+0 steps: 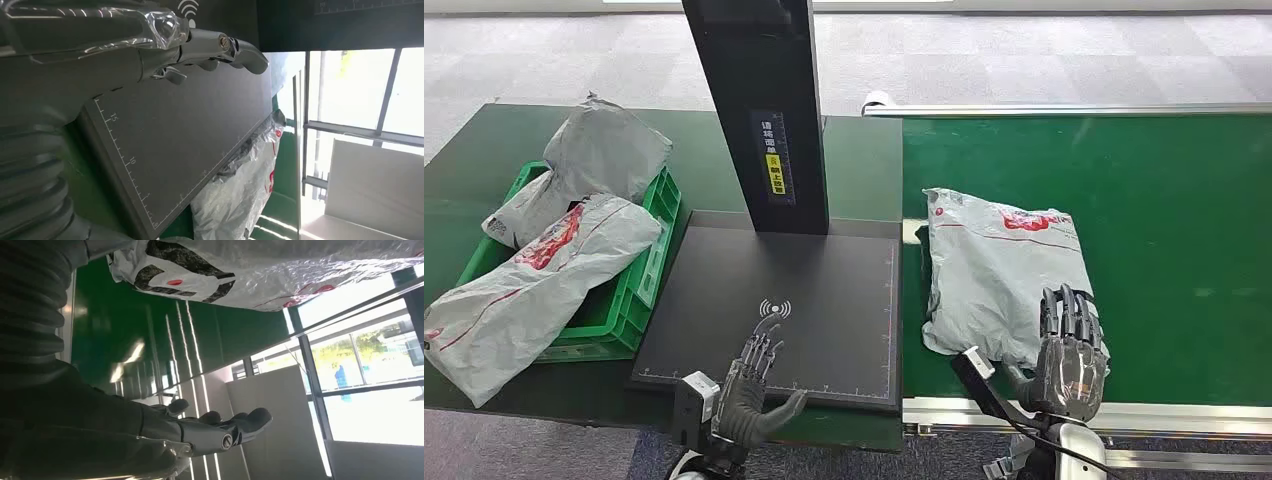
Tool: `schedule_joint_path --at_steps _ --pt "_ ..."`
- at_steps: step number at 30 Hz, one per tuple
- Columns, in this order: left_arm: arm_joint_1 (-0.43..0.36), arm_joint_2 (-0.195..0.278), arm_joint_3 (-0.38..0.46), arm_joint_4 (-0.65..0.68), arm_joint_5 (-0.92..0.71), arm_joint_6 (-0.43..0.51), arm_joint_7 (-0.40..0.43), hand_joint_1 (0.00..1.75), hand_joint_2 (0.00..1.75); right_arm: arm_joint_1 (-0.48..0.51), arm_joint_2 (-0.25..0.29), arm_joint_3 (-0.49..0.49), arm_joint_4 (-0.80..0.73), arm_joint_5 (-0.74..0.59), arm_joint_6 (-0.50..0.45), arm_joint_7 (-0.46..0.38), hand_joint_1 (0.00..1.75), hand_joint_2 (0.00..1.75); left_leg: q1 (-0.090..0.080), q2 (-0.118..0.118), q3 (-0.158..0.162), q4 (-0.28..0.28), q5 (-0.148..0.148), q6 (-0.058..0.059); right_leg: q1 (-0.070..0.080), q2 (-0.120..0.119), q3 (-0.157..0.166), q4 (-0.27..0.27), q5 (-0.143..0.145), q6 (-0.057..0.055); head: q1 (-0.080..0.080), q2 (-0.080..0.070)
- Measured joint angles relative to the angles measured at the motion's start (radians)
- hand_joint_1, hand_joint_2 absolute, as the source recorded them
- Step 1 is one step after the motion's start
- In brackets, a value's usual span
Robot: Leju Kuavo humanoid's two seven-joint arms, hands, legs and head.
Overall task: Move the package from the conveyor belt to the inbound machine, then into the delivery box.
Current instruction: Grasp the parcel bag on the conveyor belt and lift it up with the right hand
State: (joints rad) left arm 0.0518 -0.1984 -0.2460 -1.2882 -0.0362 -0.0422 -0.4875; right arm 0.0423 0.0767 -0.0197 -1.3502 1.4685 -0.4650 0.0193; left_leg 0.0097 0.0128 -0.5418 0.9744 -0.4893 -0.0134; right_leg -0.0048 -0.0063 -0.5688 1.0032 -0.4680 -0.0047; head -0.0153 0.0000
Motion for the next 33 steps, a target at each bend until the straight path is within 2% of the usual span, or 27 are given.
schedule_joint_path --at_steps 7,11,18,26,33 --pt "0.000 0.000 0.000 0.000 0.000 -0.001 0.000 0.00 1.75 -0.014 -0.010 -0.012 0.018 -0.003 0.001 -0.010 0.00 1.75 0.000 0.000 0.000 0.000 0.000 0.000 0.000 0.000 0.000 0.000 0.000 0.000 0.000 0.000" --pt "-0.001 0.000 -0.003 0.000 0.002 -0.002 0.000 0.00 1.75 -0.047 -0.008 -0.012 0.071 -0.050 0.011 -0.079 0.00 1.75 0.000 0.001 0.000 0.000 0.000 0.000 0.000 0.000 0.000 0.000 0.000 0.000 0.000 0.000" --pt "-0.019 0.000 -0.024 0.010 0.004 -0.007 -0.003 0.00 1.75 -0.140 0.015 0.014 0.290 -0.087 -0.048 -0.135 0.00 1.75 0.000 0.000 0.000 0.000 0.000 0.000 0.000 0.000 0.000 0.000 0.000 0.000 0.000 0.000" --pt "-0.026 0.000 -0.042 0.019 0.005 -0.007 -0.003 0.00 1.75 -0.274 0.061 0.079 0.647 -0.087 -0.148 -0.180 0.00 1.75 0.000 0.000 0.000 0.000 0.000 0.000 0.001 0.000 0.000 0.000 0.000 0.000 0.000 0.000" --pt "-0.026 0.000 -0.042 0.019 0.012 -0.006 0.001 0.00 1.75 -0.338 0.077 0.106 0.800 -0.093 -0.162 -0.188 0.00 1.75 0.000 0.000 -0.001 0.000 0.000 0.000 0.000 0.000 0.000 0.000 0.000 0.000 0.000 0.000"
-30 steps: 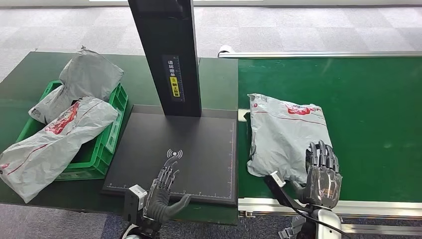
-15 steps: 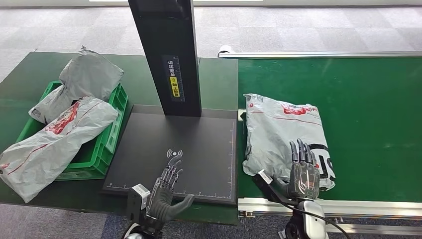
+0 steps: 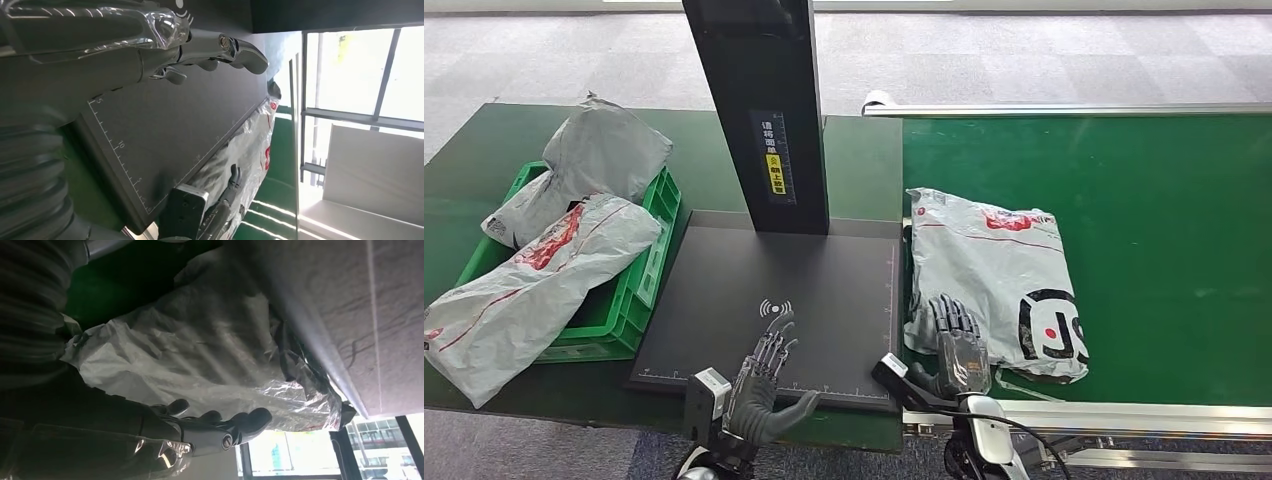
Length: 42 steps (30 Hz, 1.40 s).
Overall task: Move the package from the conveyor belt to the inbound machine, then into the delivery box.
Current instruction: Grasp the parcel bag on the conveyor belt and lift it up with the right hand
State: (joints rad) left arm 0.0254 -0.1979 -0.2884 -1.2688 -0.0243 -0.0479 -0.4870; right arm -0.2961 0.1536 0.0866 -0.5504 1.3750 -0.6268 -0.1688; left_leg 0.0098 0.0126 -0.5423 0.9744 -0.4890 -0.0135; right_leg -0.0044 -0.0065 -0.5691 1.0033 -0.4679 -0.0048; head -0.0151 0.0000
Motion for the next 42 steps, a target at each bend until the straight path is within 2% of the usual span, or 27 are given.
schedule_joint_path --at_steps 11,24,28,31,40,41,42 --pt "0.010 0.014 0.004 0.000 0.005 0.017 0.006 0.00 1.75 -0.044 -0.008 0.045 0.088 0.043 -0.010 0.058 0.00 1.75 0.000 0.001 0.001 0.000 0.000 0.000 0.000 0.000 0.000 0.000 0.000 0.000 0.000 0.000" --pt "0.012 0.017 0.013 0.000 0.005 0.017 0.005 0.00 1.75 -0.059 -0.011 0.061 0.109 0.042 -0.012 0.061 0.00 1.75 0.000 0.001 0.003 0.000 0.000 0.000 0.000 0.000 0.002 0.000 0.000 0.000 0.000 0.000" --pt "0.017 0.016 0.014 -0.002 0.007 0.026 0.008 0.00 1.75 -0.052 -0.021 0.054 0.118 0.000 -0.021 0.099 0.00 1.75 0.000 0.000 0.004 0.000 0.000 0.000 0.000 -0.001 0.003 0.000 0.000 0.000 0.000 0.000" --pt "0.030 0.016 0.016 -0.008 0.006 0.027 0.016 0.00 1.75 -0.040 -0.039 0.041 0.129 -0.028 -0.056 0.104 0.00 1.75 0.000 -0.002 0.007 0.000 0.000 0.001 0.000 -0.004 0.006 -0.001 -0.002 0.002 -0.001 0.000" --pt "0.033 0.016 0.020 -0.009 0.005 0.020 0.020 0.00 1.75 -0.032 -0.054 0.027 0.125 0.039 -0.062 0.159 0.00 1.75 -0.002 -0.007 0.018 0.000 -0.001 0.007 -0.003 -0.008 0.021 -0.006 -0.003 0.009 0.000 0.000" --pt "0.033 0.016 0.021 -0.009 0.005 0.020 0.020 0.00 1.75 -0.031 -0.055 0.026 0.125 0.039 -0.062 0.160 0.02 1.75 -0.002 -0.007 0.019 0.000 -0.001 0.008 -0.003 -0.009 0.023 -0.007 -0.003 0.010 0.000 0.000" --pt "0.033 0.016 0.021 -0.009 0.005 0.020 0.020 0.00 1.75 -0.031 -0.056 0.026 0.125 0.039 -0.062 0.160 0.38 1.75 -0.002 -0.007 0.020 0.000 -0.001 0.008 -0.003 -0.009 0.024 -0.008 -0.002 0.011 0.000 0.000"
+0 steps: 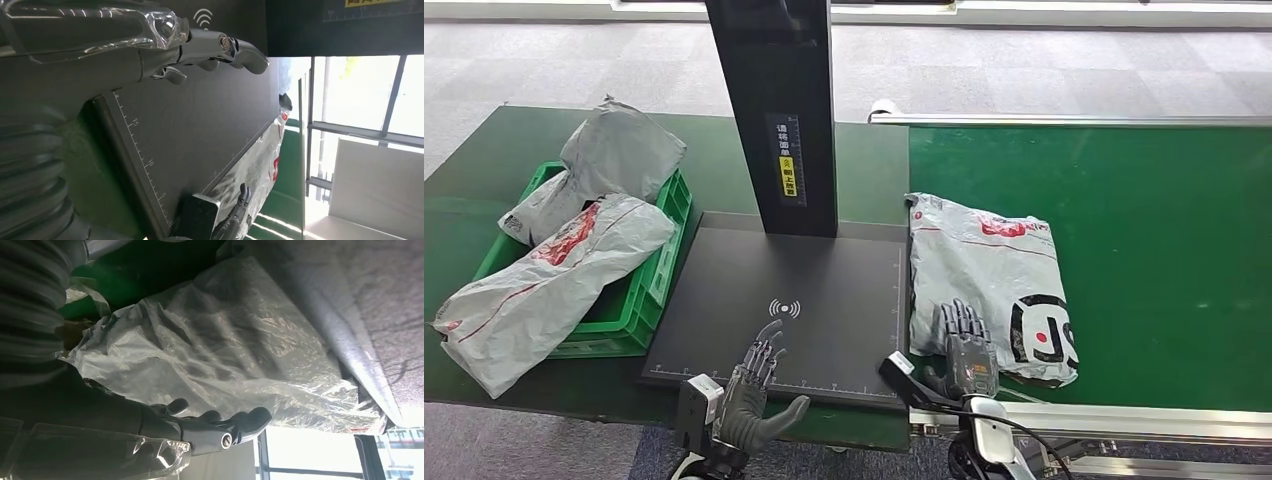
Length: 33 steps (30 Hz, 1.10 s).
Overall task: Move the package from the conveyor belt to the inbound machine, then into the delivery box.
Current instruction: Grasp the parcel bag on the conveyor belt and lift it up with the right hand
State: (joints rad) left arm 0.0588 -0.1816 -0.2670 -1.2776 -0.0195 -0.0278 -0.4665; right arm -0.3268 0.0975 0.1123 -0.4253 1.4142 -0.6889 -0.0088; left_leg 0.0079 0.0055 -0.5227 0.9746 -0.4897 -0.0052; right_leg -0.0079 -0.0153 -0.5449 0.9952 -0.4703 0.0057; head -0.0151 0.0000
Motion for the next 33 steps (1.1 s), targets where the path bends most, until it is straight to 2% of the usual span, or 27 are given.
schedule_joint_path --at_steps 3,4,33 --pt "0.000 0.000 0.002 0.000 0.000 0.000 0.000 0.00 1.75 0.001 -0.002 -0.001 -0.001 0.004 0.000 0.002 1.65 1.75 0.000 0.000 0.002 0.000 -0.001 0.001 0.000 0.000 0.003 -0.002 0.000 0.001 0.000 0.000" --pt "0.000 0.000 0.003 0.000 0.000 0.000 0.000 0.00 1.75 0.002 -0.002 -0.002 -0.001 0.007 0.000 0.004 1.73 1.75 0.000 0.000 0.003 0.000 -0.001 0.002 0.000 0.000 0.004 -0.002 0.000 0.001 0.000 0.000" --pt "-0.006 0.000 0.006 -0.003 -0.003 0.000 0.002 0.00 1.75 0.008 0.001 -0.024 -0.004 0.022 0.000 0.015 1.75 1.75 0.000 0.000 0.013 0.000 -0.006 0.007 -0.001 0.000 0.017 -0.008 -0.002 0.005 0.000 0.000"
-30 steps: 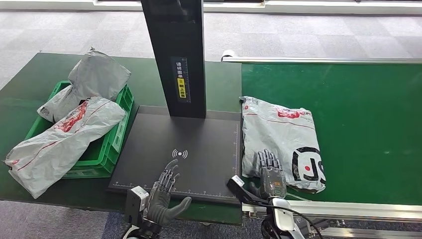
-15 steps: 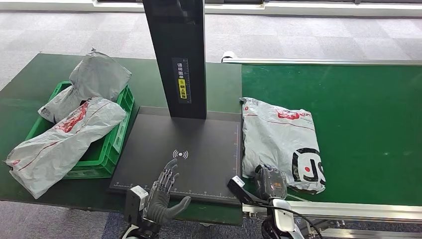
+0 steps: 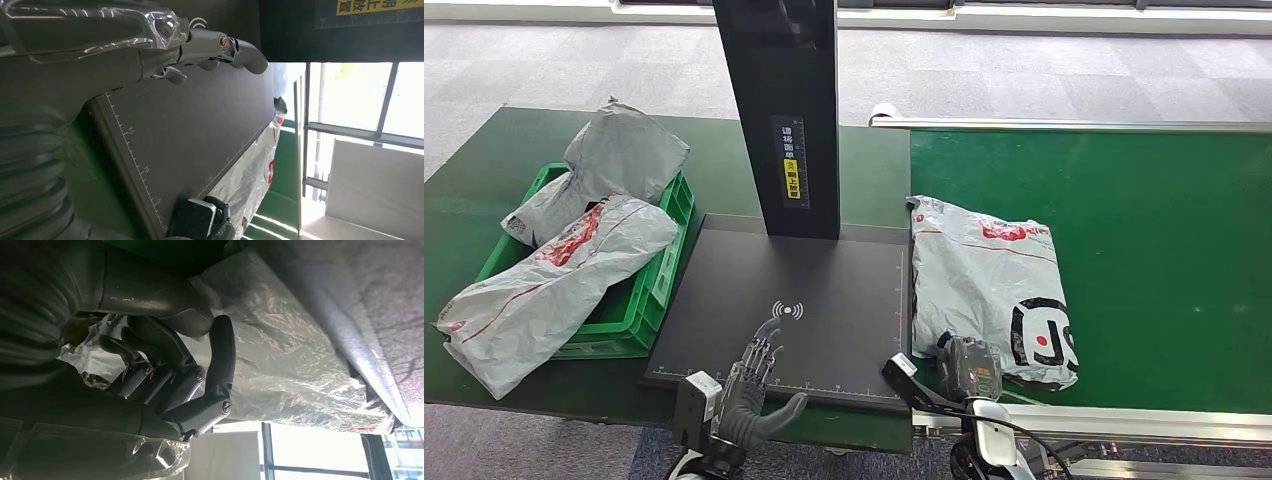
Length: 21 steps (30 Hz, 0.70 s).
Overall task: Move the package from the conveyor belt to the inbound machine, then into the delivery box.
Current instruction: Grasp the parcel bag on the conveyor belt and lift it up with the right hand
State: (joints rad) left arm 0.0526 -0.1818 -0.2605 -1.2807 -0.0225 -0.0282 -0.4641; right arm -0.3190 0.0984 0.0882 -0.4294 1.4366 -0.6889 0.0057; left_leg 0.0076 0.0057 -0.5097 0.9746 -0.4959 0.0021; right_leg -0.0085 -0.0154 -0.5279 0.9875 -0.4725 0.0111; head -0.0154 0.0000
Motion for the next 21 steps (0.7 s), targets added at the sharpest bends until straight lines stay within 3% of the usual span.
schedule_joint_path --at_steps 6,10,11,14,15,21 --pt "-0.001 0.000 0.000 -0.001 0.000 -0.001 0.001 0.00 1.75 0.004 0.000 -0.004 -0.004 -0.008 0.000 -0.009 1.75 1.75 0.000 0.000 0.001 0.000 -0.001 0.001 0.000 0.000 0.001 0.000 -0.001 0.001 0.000 0.000" --pt "-0.002 0.000 0.000 0.000 -0.001 -0.002 0.005 0.00 1.75 0.032 0.001 -0.039 -0.034 -0.059 0.000 -0.084 1.75 1.75 -0.001 -0.002 0.001 0.000 -0.001 0.001 -0.001 -0.002 0.002 0.000 -0.001 0.002 0.000 0.000" --pt "-0.003 0.000 0.000 0.000 -0.002 -0.002 0.005 0.00 1.75 0.042 0.002 -0.052 -0.044 -0.076 0.000 -0.113 1.42 1.75 -0.001 -0.002 0.000 0.000 -0.001 0.001 -0.001 -0.002 0.002 0.000 -0.001 0.003 0.000 0.000" --pt "-0.004 0.000 0.002 0.002 -0.002 -0.002 0.006 0.00 1.75 0.069 0.015 -0.089 -0.062 -0.131 0.004 -0.197 0.11 1.75 -0.001 -0.001 -0.004 0.000 -0.001 0.001 -0.001 -0.002 -0.001 0.000 -0.001 0.003 0.000 0.000" --pt "-0.004 0.000 0.003 0.003 -0.002 -0.002 0.007 0.00 1.75 0.076 0.022 -0.096 -0.066 -0.141 0.012 -0.209 0.00 1.75 -0.001 -0.001 -0.005 0.000 -0.001 0.001 0.000 -0.002 -0.002 0.000 0.000 0.003 0.000 0.000" --pt "0.003 0.003 0.005 0.003 -0.015 -0.001 0.023 0.00 1.75 0.133 0.045 -0.084 -0.168 -0.178 0.148 -0.178 0.00 1.75 0.001 0.003 -0.011 0.000 -0.002 0.000 0.002 0.004 -0.010 0.001 0.000 0.001 0.000 0.000"
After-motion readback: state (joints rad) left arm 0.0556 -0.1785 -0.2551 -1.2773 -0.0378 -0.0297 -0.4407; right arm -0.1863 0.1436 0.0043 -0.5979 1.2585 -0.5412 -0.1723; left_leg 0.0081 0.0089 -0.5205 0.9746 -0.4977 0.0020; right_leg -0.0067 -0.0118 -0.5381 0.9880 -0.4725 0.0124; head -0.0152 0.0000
